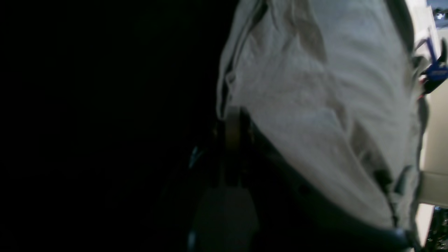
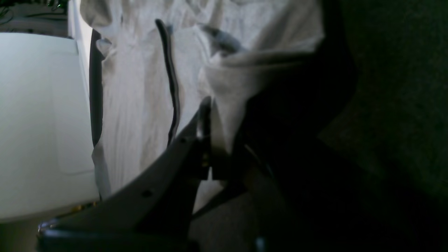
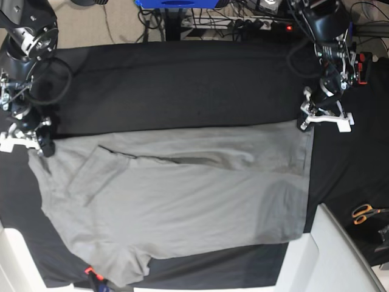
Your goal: Fold the T-shirt properly
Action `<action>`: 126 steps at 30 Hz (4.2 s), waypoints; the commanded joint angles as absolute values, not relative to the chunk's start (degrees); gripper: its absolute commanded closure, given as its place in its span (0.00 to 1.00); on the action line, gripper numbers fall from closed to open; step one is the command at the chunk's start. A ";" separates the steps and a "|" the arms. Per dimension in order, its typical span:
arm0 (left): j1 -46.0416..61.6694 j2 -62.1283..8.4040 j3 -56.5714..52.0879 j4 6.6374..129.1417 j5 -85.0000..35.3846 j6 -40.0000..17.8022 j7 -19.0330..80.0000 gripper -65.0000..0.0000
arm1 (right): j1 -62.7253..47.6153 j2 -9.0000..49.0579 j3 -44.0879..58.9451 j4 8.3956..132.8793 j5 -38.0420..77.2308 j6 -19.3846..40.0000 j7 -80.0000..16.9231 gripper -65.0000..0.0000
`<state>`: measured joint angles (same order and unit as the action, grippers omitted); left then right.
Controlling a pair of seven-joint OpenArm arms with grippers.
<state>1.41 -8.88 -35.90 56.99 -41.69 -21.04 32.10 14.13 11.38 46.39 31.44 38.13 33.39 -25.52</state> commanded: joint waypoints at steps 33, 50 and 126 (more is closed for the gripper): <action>20.79 -9.45 -35.91 76.53 -42.24 -21.14 35.47 1.00 | -8.04 6.55 58.07 69.41 41.54 33.27 -49.36 1.00; 24.13 -7.60 -38.29 76.62 -41.98 -21.23 35.30 1.00 | -9.27 6.55 58.07 69.23 41.19 33.45 -49.45 1.00; 20.70 -27.74 -34.95 85.32 -41.89 -21.23 35.47 0.41 | 27.56 25.71 -12.70 11.30 41.10 33.01 6.02 0.35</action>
